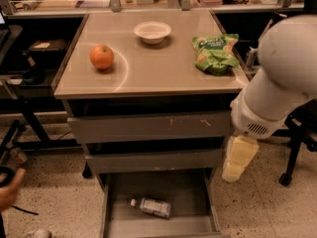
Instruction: Pick blue plastic bottle from bottom drawer and place on counter
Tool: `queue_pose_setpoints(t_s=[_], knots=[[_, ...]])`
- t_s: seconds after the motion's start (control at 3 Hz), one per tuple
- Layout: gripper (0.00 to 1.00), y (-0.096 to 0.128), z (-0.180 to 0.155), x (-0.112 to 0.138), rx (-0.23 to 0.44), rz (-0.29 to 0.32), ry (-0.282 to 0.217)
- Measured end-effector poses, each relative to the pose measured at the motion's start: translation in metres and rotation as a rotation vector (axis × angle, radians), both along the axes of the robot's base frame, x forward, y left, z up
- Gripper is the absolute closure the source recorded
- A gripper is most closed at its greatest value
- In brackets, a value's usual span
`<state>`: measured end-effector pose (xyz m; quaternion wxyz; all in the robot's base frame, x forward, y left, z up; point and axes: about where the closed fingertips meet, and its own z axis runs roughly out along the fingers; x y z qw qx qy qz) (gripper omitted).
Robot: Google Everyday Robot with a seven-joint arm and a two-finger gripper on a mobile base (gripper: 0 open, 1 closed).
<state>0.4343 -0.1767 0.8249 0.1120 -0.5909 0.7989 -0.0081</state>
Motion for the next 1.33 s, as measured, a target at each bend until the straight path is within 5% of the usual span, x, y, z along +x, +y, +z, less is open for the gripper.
queue_pose_setpoints(t_s=[0.33, 1.0, 1.33], knots=[[0.00, 0.012, -0.073, 0.001, -0.004, -0.011, 0.101], [0.00, 0.015, -0.083, -0.004, 0.006, -0.010, 0.122], [0.00, 0.050, -0.143, -0.029, 0.099, 0.001, 0.222]])
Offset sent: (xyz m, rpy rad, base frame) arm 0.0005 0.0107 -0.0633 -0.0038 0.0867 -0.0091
